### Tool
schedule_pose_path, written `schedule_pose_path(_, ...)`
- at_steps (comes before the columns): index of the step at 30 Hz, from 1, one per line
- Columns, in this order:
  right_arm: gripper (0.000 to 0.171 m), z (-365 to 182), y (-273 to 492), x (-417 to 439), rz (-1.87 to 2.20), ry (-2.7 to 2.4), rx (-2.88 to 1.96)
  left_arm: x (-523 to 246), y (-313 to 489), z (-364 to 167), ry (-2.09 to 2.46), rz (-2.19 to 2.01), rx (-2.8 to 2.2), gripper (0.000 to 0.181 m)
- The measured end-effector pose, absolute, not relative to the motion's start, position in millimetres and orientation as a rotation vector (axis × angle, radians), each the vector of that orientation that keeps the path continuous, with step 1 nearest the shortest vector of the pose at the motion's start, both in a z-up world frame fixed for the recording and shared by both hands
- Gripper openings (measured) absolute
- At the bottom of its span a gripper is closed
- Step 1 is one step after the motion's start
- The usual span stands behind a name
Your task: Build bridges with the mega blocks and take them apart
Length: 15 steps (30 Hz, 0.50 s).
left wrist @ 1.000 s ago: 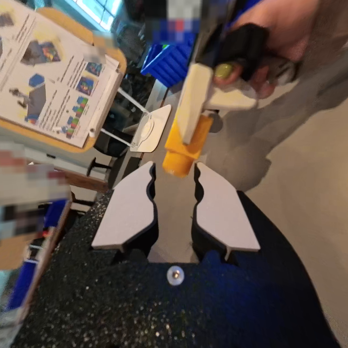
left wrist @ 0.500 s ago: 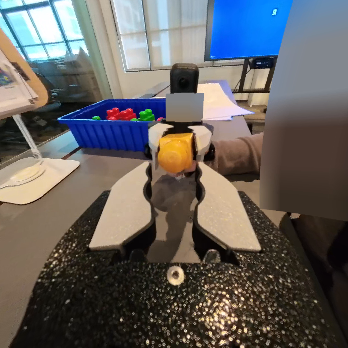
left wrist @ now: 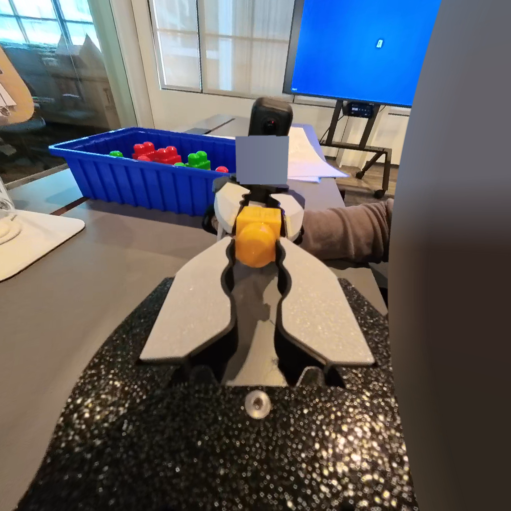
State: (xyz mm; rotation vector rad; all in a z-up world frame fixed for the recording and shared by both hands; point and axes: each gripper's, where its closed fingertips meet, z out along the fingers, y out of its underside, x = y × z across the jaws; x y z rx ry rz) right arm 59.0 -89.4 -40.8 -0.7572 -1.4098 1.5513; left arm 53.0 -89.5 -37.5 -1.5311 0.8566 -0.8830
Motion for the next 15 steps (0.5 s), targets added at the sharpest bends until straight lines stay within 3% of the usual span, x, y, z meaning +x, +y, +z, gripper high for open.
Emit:
schedule_pose_path(3, 0.038, -41.9, -87.2, 57.0, 1.554, -1.397, -0.775, 50.6, -87.2, -37.7, 0.878, -0.864, -1.555, 0.027)
schedule_pose_path(7, 0.066, -37.1, -67.4, 58.6, 1.519, -1.298, -0.823, 39.1, -79.2, -36.1, 0.89, -0.814, -1.585, 0.027)
schedule_pose_path(15, 0.059, -41.7, -4.8, 71.8, 1.196, -1.053, -0.977, -4.6, -40.7, -61.6, 1.049, -0.372, -1.868, 0.027)
